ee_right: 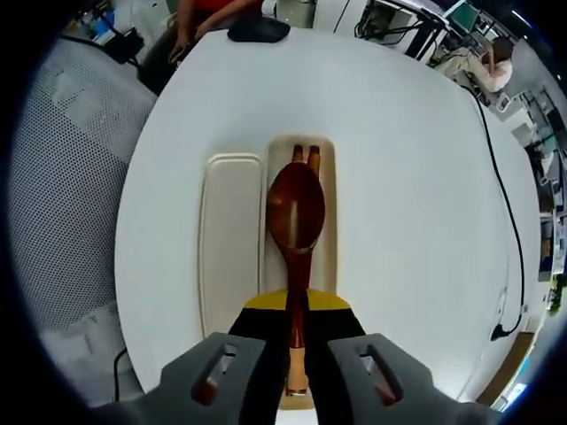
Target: Arrange the utensils inside the cutlery case until each visible utensil rests in its matching compartment.
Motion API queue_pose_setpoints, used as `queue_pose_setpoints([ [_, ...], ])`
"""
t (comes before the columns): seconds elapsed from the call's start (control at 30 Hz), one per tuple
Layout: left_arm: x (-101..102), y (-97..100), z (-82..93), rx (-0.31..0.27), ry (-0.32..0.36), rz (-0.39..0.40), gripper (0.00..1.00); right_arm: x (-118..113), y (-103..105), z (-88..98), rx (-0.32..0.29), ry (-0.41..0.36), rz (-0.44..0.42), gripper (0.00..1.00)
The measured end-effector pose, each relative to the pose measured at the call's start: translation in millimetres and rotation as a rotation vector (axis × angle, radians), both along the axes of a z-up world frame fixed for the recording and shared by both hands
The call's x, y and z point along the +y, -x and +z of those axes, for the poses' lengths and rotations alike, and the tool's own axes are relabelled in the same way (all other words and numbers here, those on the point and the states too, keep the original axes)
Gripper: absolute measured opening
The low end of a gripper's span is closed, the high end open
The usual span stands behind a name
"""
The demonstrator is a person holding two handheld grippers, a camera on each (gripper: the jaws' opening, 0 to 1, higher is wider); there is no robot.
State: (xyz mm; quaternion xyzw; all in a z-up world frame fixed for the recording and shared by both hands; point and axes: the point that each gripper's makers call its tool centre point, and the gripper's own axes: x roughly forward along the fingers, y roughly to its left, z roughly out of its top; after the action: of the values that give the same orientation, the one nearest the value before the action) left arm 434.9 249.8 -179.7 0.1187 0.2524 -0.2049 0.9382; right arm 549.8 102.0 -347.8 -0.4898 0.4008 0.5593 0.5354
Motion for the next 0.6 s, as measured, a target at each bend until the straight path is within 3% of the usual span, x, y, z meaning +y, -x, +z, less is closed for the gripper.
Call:
queue_pose_setpoints([
  [0.6,-1.0,0.4,-3.4,0.014,-0.004,-0.007,0.5,-1.8,-7.5,-5.0,-0.031,0.018,0.025,0.01],
])
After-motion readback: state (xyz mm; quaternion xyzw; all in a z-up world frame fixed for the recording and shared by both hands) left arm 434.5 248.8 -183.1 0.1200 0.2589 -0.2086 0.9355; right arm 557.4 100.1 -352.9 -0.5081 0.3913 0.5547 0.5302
